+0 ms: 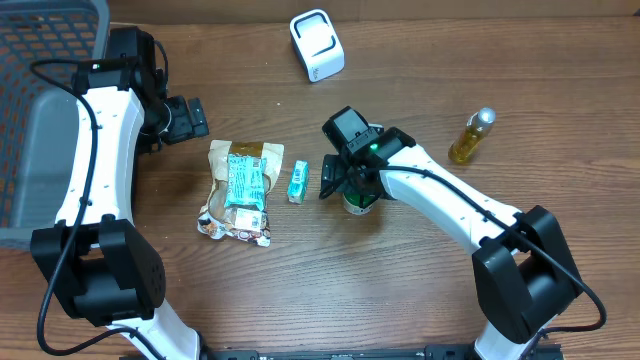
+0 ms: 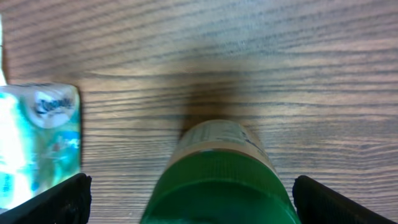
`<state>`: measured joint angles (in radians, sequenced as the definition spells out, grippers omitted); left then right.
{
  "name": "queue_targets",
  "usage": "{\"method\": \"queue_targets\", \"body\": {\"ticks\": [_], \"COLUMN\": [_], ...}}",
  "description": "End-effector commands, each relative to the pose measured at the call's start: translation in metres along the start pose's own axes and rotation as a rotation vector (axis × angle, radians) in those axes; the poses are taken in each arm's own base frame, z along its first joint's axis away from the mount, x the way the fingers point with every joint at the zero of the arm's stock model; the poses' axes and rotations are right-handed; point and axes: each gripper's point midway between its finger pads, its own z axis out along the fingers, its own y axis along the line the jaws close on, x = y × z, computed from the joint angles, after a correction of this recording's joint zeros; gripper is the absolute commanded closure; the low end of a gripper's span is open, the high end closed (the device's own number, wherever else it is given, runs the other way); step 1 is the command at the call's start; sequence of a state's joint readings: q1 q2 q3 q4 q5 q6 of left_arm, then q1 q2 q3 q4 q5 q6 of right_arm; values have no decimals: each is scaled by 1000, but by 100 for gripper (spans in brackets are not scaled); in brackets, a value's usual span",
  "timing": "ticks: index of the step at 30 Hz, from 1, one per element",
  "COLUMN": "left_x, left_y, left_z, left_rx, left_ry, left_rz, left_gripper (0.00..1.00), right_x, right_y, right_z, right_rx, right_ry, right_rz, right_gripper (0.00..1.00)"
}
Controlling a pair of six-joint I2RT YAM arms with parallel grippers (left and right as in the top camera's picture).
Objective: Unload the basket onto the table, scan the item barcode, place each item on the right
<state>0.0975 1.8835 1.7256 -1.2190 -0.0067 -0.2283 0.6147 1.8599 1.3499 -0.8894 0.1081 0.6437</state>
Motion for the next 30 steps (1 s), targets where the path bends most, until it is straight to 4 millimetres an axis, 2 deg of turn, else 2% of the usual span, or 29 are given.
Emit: {"method": "queue_targets", "body": {"ticks": [1, 16, 19, 22, 26, 30], "left_x": [2, 2, 2, 2, 2, 2], "left_y": [-3, -3, -3, -3, -3, -3], "left_z": [-1, -1, -1, -1, -1, -1], "left_rx": [8, 8, 8, 8, 8, 8], "left_ry": [0, 0, 0, 0, 0, 0], "left_rz": [22, 22, 22, 22, 22, 22], "left_gripper": [0, 1, 1, 1, 0, 0], "right_x": [2, -3, -3, 0, 6, 16], "right_y": [-6, -1, -2, -4, -6, 1], "right_z": [6, 8, 8, 8, 8, 7], "right_rx": [8, -12, -11, -3, 4, -37], "right_ry": [4, -21, -19, -9, 16, 71], "right_rz": [3, 5, 5, 4, 1, 1], "right_gripper": [0, 1, 8, 19, 25, 29]}}
